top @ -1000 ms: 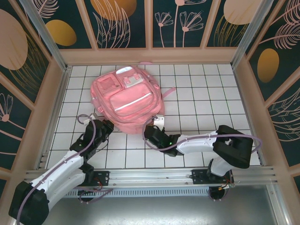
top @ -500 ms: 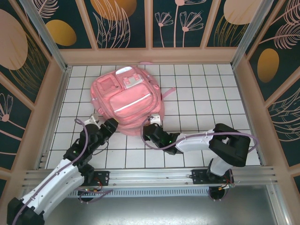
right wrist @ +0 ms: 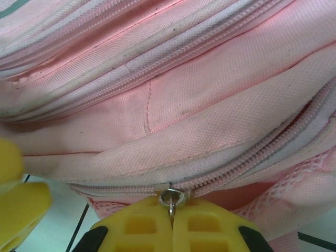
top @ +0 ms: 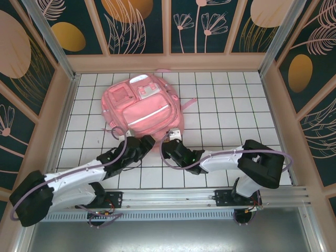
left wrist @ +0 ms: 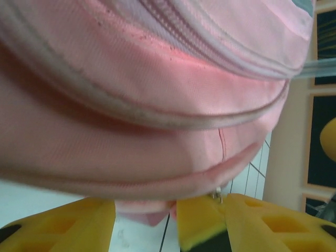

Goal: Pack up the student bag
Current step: Zip the student bag at the center of the table.

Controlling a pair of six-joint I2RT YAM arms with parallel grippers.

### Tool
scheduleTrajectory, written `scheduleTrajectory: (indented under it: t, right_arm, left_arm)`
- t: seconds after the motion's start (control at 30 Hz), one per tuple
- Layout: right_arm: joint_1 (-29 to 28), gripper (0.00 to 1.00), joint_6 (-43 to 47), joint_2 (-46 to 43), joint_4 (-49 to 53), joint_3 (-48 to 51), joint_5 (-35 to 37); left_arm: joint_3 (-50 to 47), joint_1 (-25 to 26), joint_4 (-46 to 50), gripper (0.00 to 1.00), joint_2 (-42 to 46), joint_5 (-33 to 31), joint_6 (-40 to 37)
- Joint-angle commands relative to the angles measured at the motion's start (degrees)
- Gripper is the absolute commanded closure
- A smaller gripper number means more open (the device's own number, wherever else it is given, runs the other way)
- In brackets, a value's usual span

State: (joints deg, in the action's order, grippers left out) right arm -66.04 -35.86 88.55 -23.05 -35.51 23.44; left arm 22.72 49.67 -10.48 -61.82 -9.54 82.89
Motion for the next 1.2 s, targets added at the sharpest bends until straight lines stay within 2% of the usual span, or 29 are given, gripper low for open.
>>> scheduleTrajectory:
  t: [0.0,0.1,0.13,0.23,0.27,0.47,0.63,0.77,1.0,1.17]
  right_arm:
    - [0.0,1.00,0.8,-2.8,-4.9,1.3,-1.3]
    - [0.0,1.00,1.1,-3.1,-5.5,1.9,-1.8]
    - [0.0,1.00,1.3,-3.2,-5.4,1.9,-2.0]
    - [0.2,1.00,2.2,-3.5,-5.1,1.9,-2.1]
    - [0.5,1.00,2.6,-3.5,-4.8,1.9,-2.3]
    - [4.1,1.00,3.8,-3.5,-3.3,2.4,-4.2]
    - [6.6,1.00,4.8,-2.9,-1.4,1.8,-5.3]
    - [8.2,1.00,4.8,-2.3,0.1,1.3,-5.2]
    - [11.4,1.00,5.6,-1.8,1.7,1.3,-4.7]
    - [14.1,1.00,9.3,-1.5,1.7,1.1,-7.0]
  left_arm:
    - [3.9,0.6,-5.3,0.42,-5.7,-2.3,2.5]
    - [5.6,0.8,-6.0,0.44,-10.6,-2.0,3.1]
    - [5.6,0.7,-6.1,0.51,-11.3,-2.3,3.3]
    - [5.1,0.8,-3.7,0.94,-10.5,-4.4,3.9]
    - [5.3,0.7,-1.5,1.00,-9.5,-5.7,3.9]
    - [2.3,-0.3,12.2,1.00,3.0,-13.2,2.5]
    - [-2.9,-6.4,21.0,1.00,17.1,-13.1,-0.3]
    - [-3.9,-10.3,27.9,1.00,24.9,-14.6,-2.9]
    - [1.1,-13.5,36.5,1.00,26.2,-19.2,-9.8]
    - [0.6,-14.0,34.9,1.00,25.3,-16.8,-10.9]
